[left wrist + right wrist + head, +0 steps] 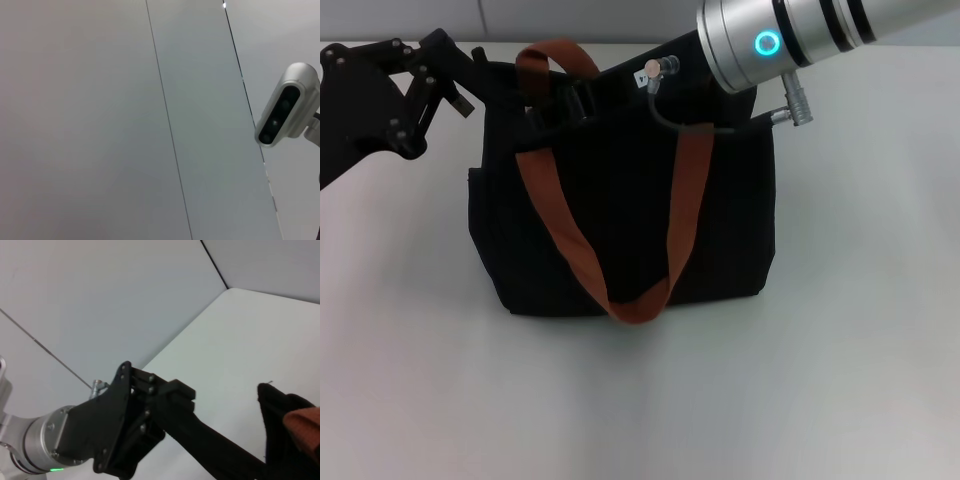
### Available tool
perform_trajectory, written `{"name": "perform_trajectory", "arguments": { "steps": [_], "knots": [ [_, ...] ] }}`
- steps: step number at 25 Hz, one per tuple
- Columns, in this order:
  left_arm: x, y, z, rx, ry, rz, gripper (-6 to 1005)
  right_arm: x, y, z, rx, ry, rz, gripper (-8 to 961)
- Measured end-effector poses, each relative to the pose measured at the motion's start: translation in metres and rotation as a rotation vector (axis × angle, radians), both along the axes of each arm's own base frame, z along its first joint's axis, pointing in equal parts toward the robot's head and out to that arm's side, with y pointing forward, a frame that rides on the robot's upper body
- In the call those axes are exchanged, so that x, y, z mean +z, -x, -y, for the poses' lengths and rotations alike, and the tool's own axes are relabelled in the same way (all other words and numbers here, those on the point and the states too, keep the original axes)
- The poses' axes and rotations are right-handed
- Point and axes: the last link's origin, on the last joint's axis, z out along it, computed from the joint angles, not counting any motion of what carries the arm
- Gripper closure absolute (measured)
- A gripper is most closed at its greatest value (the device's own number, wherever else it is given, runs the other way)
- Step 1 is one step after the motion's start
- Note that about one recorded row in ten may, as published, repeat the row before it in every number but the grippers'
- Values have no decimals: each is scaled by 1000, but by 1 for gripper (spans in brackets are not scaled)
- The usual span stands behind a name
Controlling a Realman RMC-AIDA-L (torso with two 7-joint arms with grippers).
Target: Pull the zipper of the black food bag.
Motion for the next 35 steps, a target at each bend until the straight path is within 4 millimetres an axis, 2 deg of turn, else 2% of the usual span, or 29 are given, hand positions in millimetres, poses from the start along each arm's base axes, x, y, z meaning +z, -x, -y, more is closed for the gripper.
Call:
{"name": "perform_trajectory", "arguments": {
  "steps": [10,24,33,35],
  "knots": [
    [1,-2,-1,-5,-4,4,975,6,-5,-6,-22,-29,15,680],
    [0,-5,1,-27,6,16,975,0,1,-11,-7,-58,37,680],
    [0,-5,0,-23,10,22,975,-5,4,-6,28,-44,58,684],
    [0,-5,0,-24,10,23,975,-5,5,-6,33,-48,59,709]
  ]
}}
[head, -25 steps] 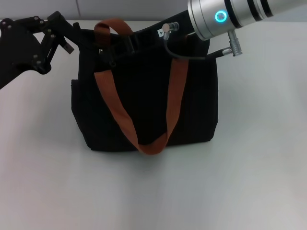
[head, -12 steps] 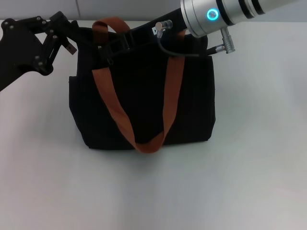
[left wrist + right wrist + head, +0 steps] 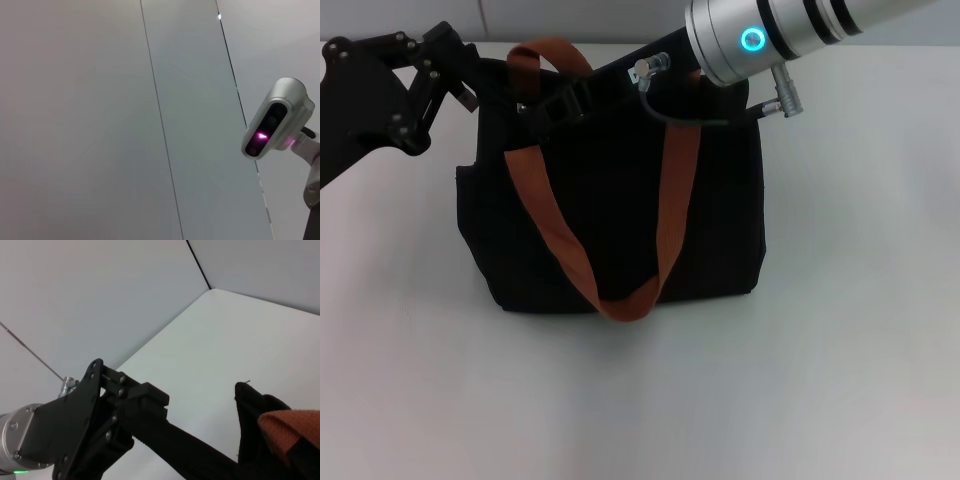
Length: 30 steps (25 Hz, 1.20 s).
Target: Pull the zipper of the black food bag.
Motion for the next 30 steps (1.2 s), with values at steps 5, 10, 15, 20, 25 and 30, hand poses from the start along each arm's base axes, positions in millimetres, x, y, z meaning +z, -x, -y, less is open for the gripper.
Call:
{"name": "perform_trajectory", "arguments": {
  "steps": [5,10,15,20,25,30],
  "knots": [
    [0,1,1,0,0,1,975,0,1,0,3,-3,0,770],
    [0,1,2,2,0,1,975,1,1,-1,0,-3,-6,822],
    [0,2,2,3,0,1,975,2,4,1,0,10,-24,834],
    [0,2,2,3,0,0,975,3,4,2,1,14,-29,824],
    [0,2,2,3,1,1,975,3,0,0,-6,8,-12,781],
    [0,1,2,0,4,4,975,2,-1,-1,-9,4,1,720]
  ]
}}
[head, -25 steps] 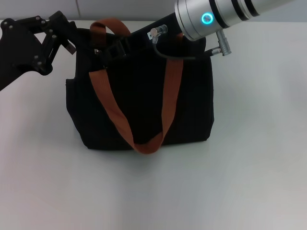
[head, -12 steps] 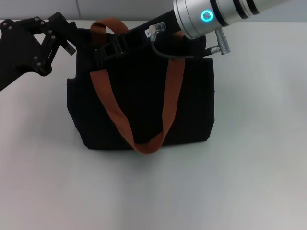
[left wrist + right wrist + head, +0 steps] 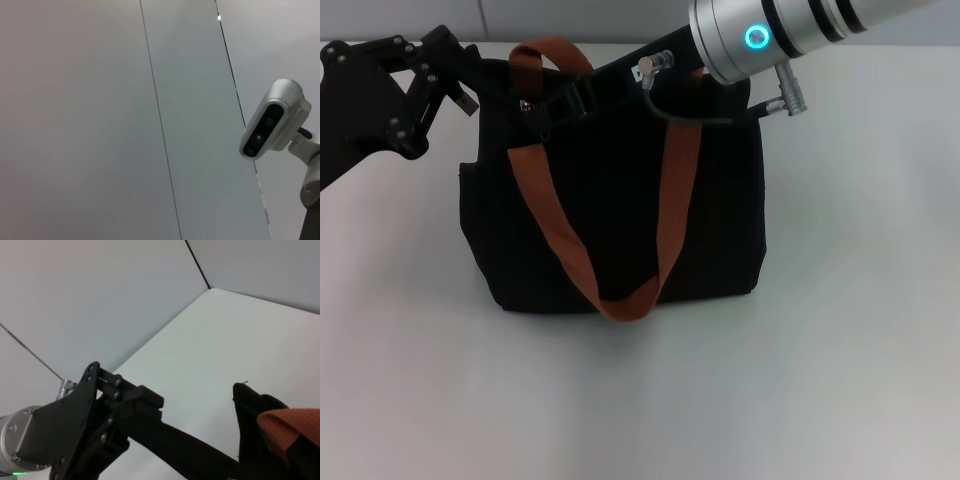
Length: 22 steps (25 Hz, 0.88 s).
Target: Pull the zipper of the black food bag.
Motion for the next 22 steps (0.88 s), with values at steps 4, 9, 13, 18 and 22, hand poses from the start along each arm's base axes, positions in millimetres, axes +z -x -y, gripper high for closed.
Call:
{"name": "perform_trajectory", "arguments": {
  "steps": [4,9,13,18,22],
  "knots": [
    [0,-1,1,-6,2,3,975,-1,1,0,1,1,4,720],
    [0,-1,1,-6,2,3,975,-3,6,5,1,33,-26,720],
    [0,0,1,-5,2,2,975,-1,4,3,-5,22,-31,720],
    [1,-1,1,-8,2,3,975,-3,-1,1,-24,12,-29,720],
    [1,0,2,-8,2,3,975,-1,2,1,-19,8,-39,719]
  ]
}}
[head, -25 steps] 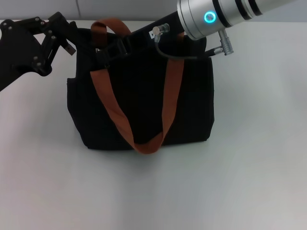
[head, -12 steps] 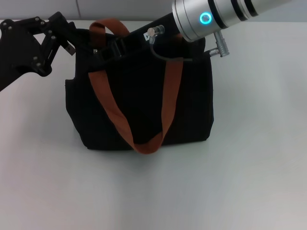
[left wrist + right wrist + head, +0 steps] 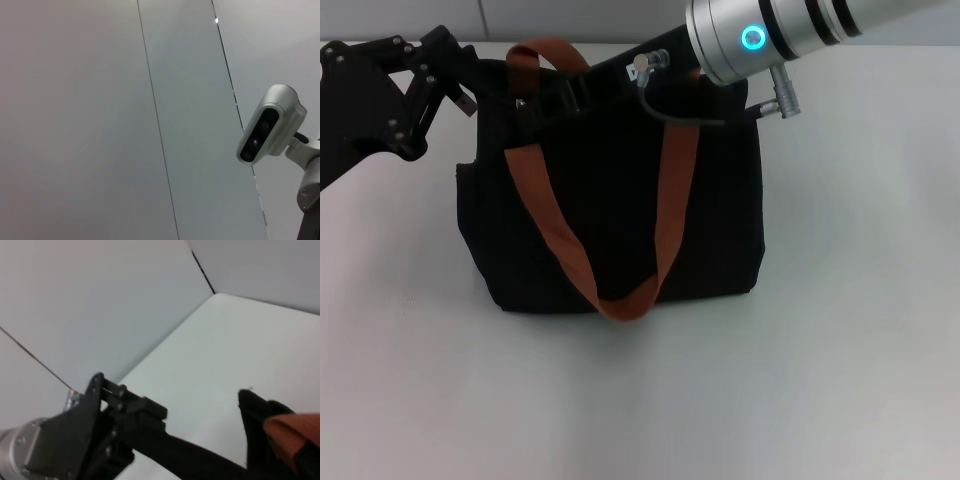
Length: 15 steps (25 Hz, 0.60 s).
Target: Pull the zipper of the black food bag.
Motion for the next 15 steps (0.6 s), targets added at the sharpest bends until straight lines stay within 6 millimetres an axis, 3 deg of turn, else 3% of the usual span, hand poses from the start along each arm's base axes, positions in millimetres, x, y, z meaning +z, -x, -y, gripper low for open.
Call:
{"name": "perform_trajectory", "arguments": {
  "steps": [15],
  "knots": [
    [0,1,1,2,1,1,975,-3,-5,-2,-43,6,-22,719]
  ]
}}
